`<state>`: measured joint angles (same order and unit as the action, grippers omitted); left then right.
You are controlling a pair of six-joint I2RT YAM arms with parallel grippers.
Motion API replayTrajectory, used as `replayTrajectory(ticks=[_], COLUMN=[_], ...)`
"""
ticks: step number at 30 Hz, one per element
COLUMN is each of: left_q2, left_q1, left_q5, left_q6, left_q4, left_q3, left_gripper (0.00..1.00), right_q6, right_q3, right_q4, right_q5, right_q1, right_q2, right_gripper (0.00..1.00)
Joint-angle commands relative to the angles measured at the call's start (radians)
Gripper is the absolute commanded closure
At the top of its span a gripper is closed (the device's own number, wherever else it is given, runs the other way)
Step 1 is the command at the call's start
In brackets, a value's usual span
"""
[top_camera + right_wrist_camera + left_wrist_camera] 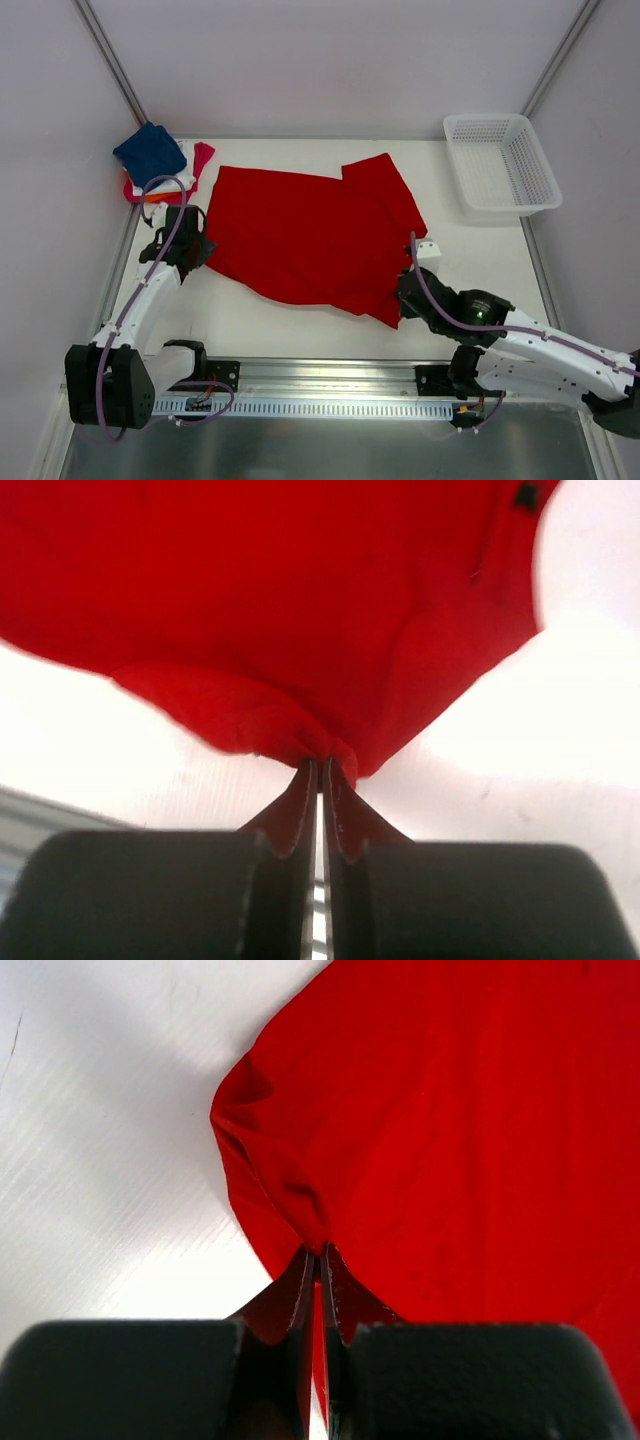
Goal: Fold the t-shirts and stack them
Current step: Fold the tshirt
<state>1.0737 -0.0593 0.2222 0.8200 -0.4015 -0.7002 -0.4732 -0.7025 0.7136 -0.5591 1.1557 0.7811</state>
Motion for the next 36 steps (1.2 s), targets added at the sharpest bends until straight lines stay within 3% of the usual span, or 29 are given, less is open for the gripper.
replayTrajectory(ticks=[1,13,28,36], left_q2=[-0.004,0.046,0.213,0.317], left_q1=[0.001,0.038,0.074,0.078], left_q5=[0.040,0.049,0.059,0.052], left_q6=[-0.028,-0.019,-0.036,-0.051], left_q4=[0.004,0.010,0.084,0.110], left_q3=[-0.058,-0.087,-0.199,-0.289], left_gripper=[1.00,1.00,1.00,1.00], right_q6=[0.128,0.323,0.464,0.515], right_q3=[-0.077,-0.172,-0.222,-0.244], right_q4=[0.023,-0.042,-0.172,-0.232], right_q5=[0.010,0.131,0.284,0.318], right_q1=[-0.095,-0.398,-0.658,-0.734], right_q2=[-0.029,0.059,0.204,0.290], right_gripper=[1.00,1.00,1.00,1.00])
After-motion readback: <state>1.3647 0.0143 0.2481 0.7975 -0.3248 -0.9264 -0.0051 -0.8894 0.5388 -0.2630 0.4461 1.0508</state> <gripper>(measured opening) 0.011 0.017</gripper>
